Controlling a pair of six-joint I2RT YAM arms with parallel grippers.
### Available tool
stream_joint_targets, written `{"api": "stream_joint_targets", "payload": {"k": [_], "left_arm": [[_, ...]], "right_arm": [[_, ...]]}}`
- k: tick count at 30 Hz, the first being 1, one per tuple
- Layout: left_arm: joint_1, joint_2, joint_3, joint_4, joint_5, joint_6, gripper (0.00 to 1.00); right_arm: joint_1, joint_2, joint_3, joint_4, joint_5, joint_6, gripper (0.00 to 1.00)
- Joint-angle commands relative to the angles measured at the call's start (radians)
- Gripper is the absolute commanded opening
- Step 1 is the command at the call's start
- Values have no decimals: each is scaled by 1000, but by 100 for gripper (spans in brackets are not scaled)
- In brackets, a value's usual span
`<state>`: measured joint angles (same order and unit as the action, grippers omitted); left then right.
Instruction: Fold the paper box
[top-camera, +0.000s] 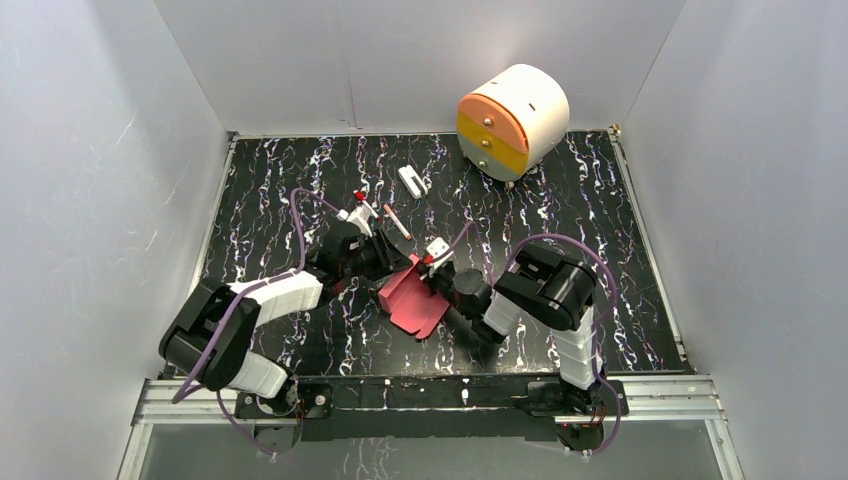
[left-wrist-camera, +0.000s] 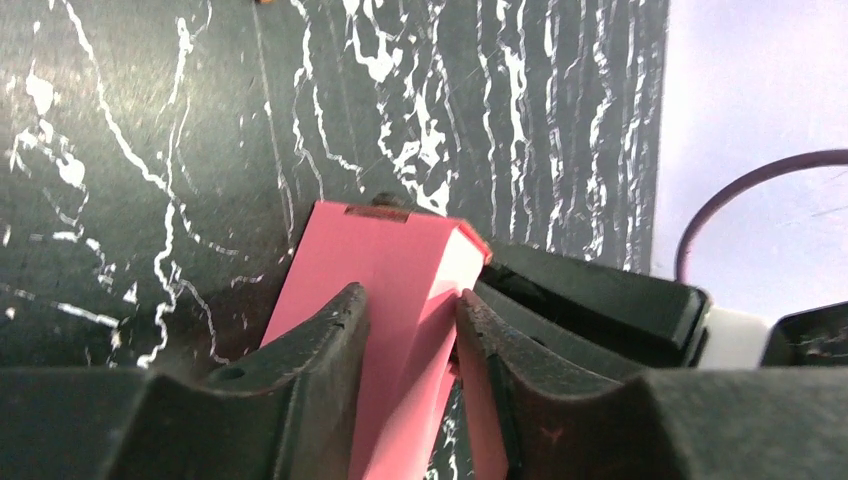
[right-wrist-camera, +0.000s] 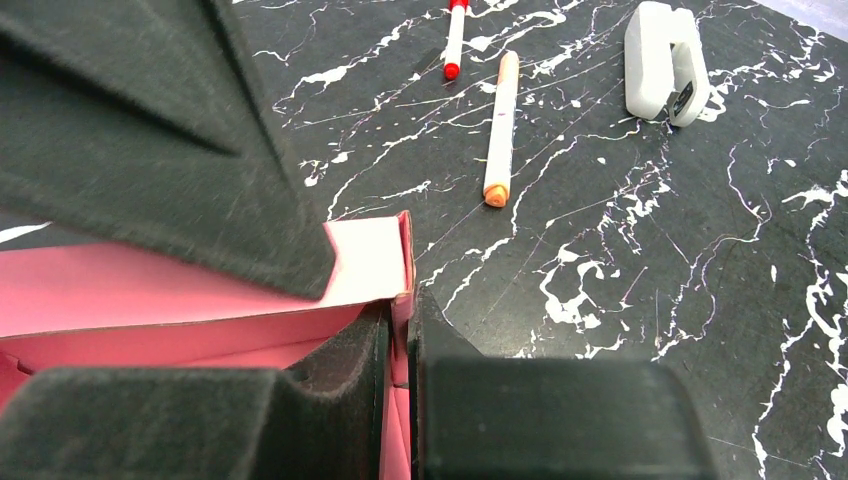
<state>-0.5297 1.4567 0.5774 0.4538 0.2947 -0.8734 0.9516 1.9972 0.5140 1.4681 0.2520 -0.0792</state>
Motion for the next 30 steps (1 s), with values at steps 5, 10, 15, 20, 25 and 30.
{"api": "stream_joint_targets", "payload": {"k": [5,10,15,20,25,30], "left_arm": [[-18,-122,86,-367,-95,143,51],[-15,-178,157,-485,-163,218,58],[-15,-205,202,-569,-182,303,62],[-17,-135,272,-657,-157,359,64],[-28,-89,289,-668,-127,346,68],[-38,-33,323,-661,-164,356,68]], "right_arm": [[-16,-208,-32,-123,30,-46,26],[-17,-349,-56,-317,-28,-25,47],[-16,-490,-90,-491,-31,59,58],[-16,-669,-54,-860,-10,260,74],[-17,-819,-44,-1114,49,459,88],[-17,-898,-78,-1193,58,585,94]]}}
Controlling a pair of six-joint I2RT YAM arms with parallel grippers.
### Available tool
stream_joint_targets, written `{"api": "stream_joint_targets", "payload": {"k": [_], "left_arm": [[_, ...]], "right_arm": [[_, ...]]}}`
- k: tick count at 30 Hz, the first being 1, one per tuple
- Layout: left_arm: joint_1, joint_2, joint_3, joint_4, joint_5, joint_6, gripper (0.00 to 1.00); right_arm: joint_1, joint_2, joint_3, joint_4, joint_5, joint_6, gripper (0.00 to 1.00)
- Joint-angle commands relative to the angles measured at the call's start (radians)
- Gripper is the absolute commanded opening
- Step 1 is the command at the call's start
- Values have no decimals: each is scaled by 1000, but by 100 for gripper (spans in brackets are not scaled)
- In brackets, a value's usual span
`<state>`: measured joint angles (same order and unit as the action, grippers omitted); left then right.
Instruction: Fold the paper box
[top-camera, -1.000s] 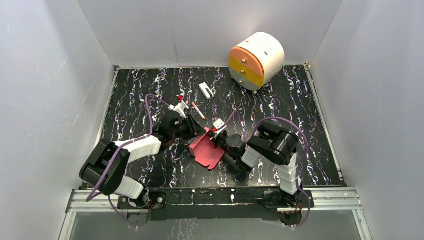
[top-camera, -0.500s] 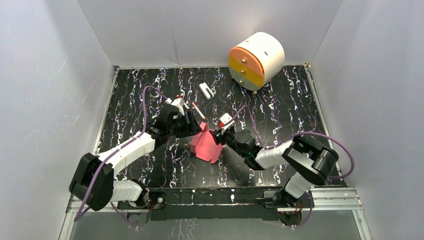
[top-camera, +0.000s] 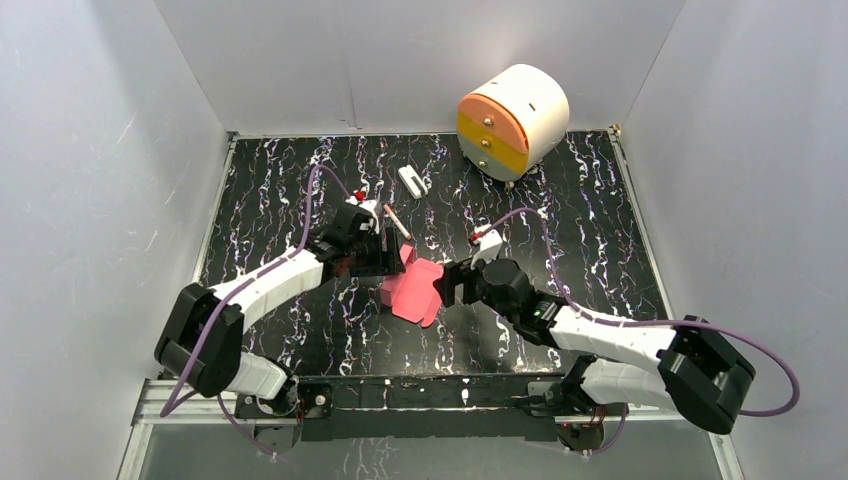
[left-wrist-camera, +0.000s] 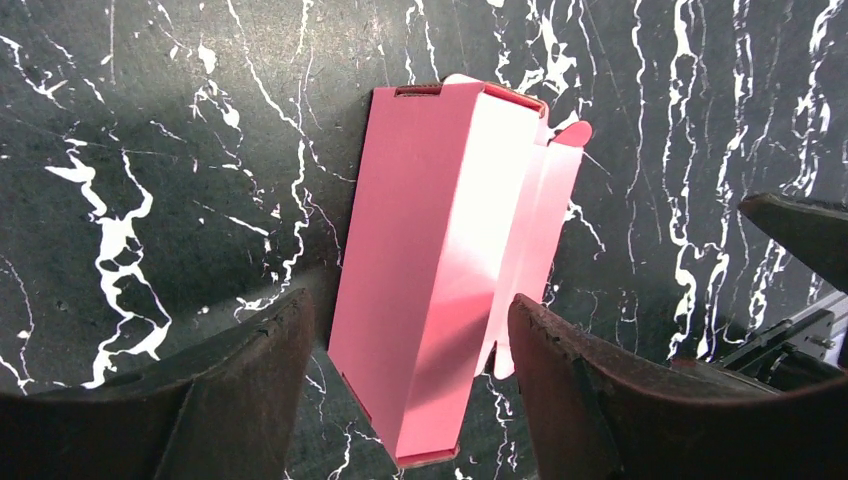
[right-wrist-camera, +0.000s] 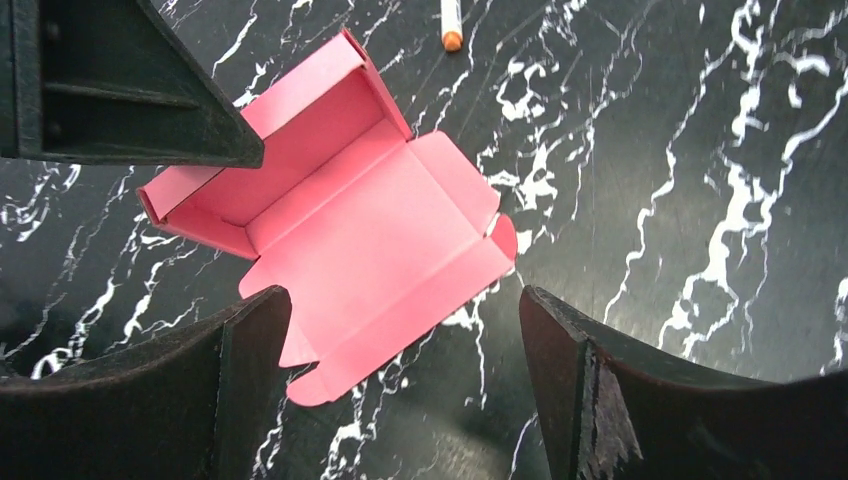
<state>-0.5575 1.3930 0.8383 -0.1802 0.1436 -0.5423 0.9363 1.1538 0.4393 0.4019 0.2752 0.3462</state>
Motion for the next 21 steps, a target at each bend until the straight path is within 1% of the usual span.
{"api": "stream_joint_targets", "payload": {"k": [1,4,9,12,16,21], "left_arm": [[-10,47,68,-21,-16,26,68],[-12,88,76,1,-1,22,66],[-12,98,42,62,35,-5,57],[-9,62,-6,102,30,-37,51],[1,-23,-102,187,49,-104,40],[7,-72,-181,249,48,-152,33]], "right_arm": [[-2,-62,-2,-146,40,180,94],[-2,-74,2,-186,46,222,96],[-6,-49,33,-233,58,291,97],[-9,-13,63,-255,55,330,97],[-12,30,100,-271,5,378,96],[-18,71,136,-266,-27,407,92]]}}
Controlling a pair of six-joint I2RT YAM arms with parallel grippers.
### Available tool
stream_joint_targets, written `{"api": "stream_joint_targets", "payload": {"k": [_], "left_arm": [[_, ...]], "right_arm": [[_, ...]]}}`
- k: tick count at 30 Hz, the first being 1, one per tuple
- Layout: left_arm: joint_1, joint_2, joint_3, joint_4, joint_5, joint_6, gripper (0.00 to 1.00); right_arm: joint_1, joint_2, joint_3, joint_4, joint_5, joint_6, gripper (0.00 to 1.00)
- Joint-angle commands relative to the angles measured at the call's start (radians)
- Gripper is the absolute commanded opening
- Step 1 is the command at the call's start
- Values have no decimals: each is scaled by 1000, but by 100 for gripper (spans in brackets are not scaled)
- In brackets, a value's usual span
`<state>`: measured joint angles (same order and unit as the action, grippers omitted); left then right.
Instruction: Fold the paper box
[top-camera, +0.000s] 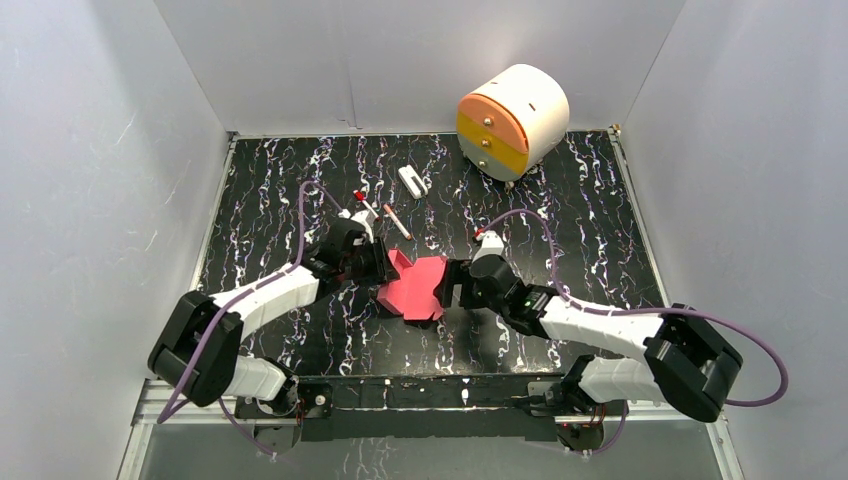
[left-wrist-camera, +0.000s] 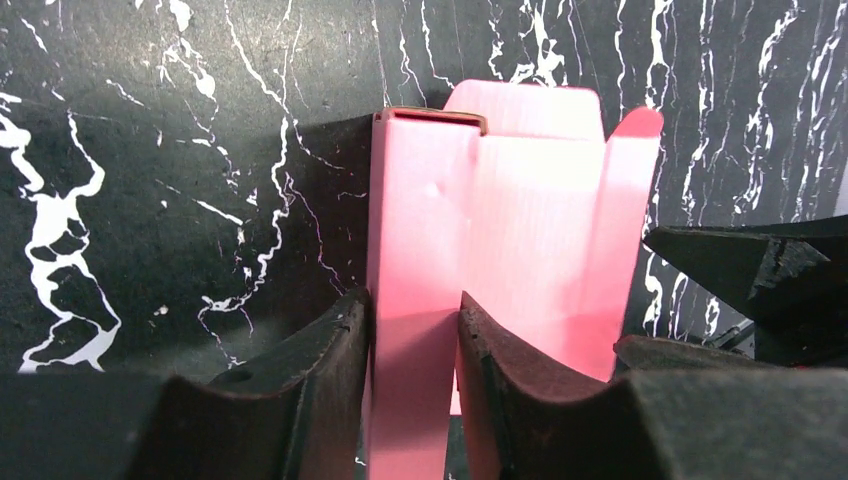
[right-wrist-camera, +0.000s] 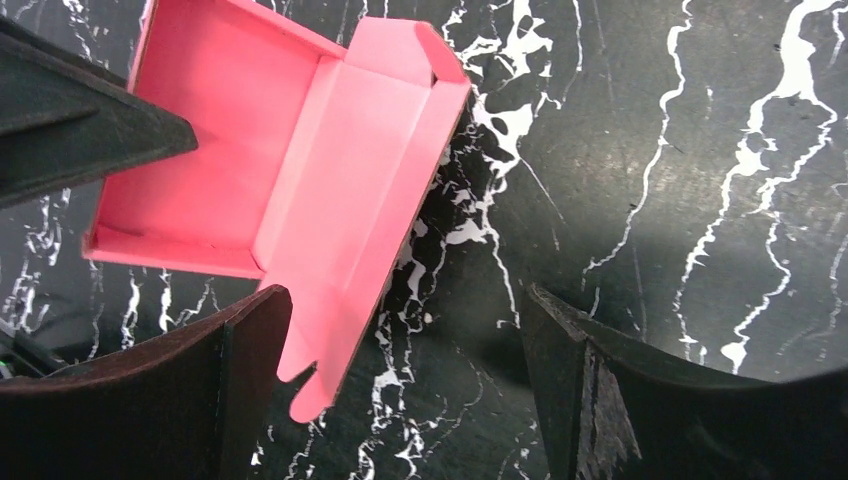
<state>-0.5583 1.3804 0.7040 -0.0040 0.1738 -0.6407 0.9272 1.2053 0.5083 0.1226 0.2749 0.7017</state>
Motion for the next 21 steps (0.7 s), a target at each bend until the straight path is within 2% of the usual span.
{"api": "stream_joint_targets", "payload": {"k": [1,7,17,21], "left_arm": [[8,-69,-60,84,18,-61,32],[6,-104,-106,140,31,-102,29],[8,-107,-140,200,42,-135,29],[8,-115,-137,190,34,-135,43]], "right_arm": [[-11,28,75,9,-27,51,91],[-47,78,139,-9,-65,42,78],[-80,162,255,-72,-151,-41,26],[-79,192,335,-163,-160,-132,10]]}}
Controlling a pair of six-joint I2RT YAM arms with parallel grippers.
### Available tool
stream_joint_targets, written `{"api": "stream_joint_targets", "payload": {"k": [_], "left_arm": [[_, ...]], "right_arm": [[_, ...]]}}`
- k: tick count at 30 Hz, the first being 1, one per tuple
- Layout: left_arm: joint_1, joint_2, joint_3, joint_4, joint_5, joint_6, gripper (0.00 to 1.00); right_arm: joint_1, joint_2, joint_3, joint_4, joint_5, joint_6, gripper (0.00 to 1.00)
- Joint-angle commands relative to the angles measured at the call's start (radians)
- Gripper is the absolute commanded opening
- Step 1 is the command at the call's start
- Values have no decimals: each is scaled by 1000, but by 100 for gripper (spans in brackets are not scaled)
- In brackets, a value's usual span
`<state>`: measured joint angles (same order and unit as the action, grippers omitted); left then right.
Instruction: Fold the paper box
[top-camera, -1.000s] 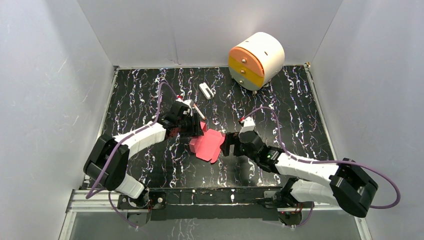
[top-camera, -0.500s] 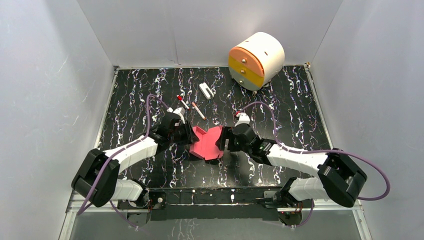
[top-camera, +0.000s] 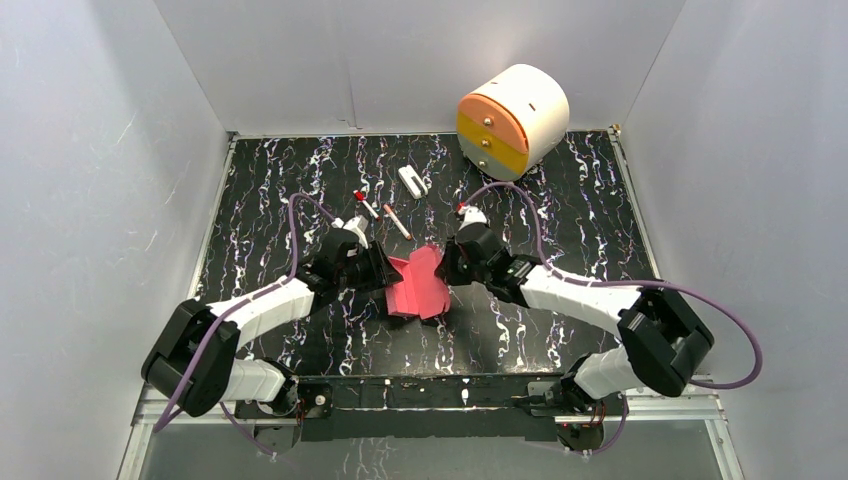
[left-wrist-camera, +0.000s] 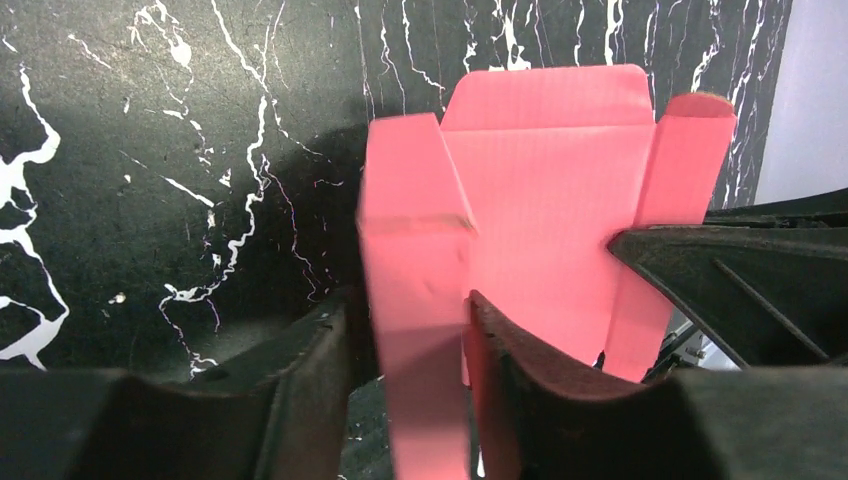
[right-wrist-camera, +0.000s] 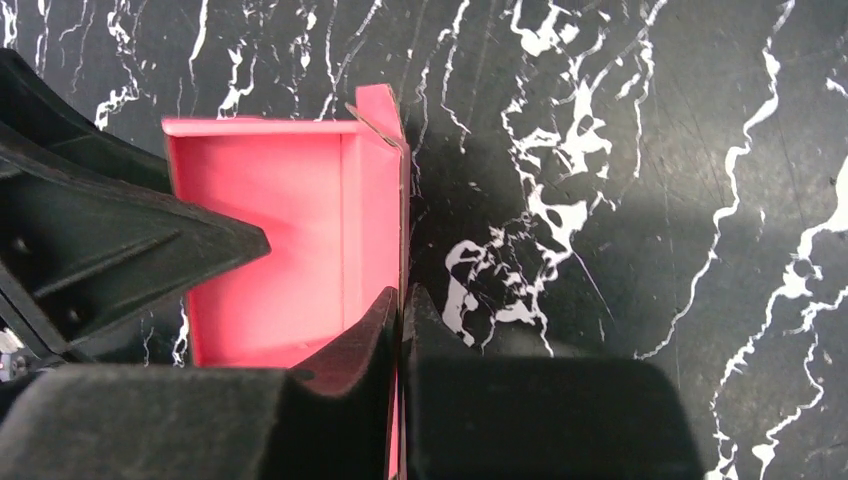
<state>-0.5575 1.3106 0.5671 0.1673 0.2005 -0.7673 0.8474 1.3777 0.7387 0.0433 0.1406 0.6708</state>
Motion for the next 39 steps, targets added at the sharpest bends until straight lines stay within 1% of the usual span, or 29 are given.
{"api": "stream_joint_targets", "payload": {"k": [1,3,6,9,11,15,19,23,27,30,35,39], "left_arm": [[7,-56,0,11,2,-8,48],[7,-94,4,-18,-19,0,54],[7,-184,8,-81,-81,19,61],[8,-293,7,-155,-161,36,66],[8,-366,-2,-204,-224,43,69],[11,-489,-31,-265,-299,66,71],[13,-585,-50,-332,-341,65,74],[13,-675,-58,-390,-339,53,75],[12,-728,-49,-449,-350,59,78],[13,-748,-56,-458,-373,60,79],[13,-734,-81,-427,-370,51,81],[13,-711,-59,-435,-370,58,83]], "right_arm": [[-1,31,134,-125,-15,-136,6],[-1,53,201,-212,9,-210,0],[-1,85,299,-324,40,-330,0],[1,121,403,-324,40,-330,0],[1,145,459,-324,40,-330,0],[2,192,545,-324,40,-330,0],[6,244,611,-324,40,-330,0],[15,306,694,-324,40,-330,0],[16,360,752,-324,40,-330,0],[18,401,774,-324,40,-330,0],[19,445,774,-324,40,-330,0],[18,444,753,-324,40,-330,0]]}}
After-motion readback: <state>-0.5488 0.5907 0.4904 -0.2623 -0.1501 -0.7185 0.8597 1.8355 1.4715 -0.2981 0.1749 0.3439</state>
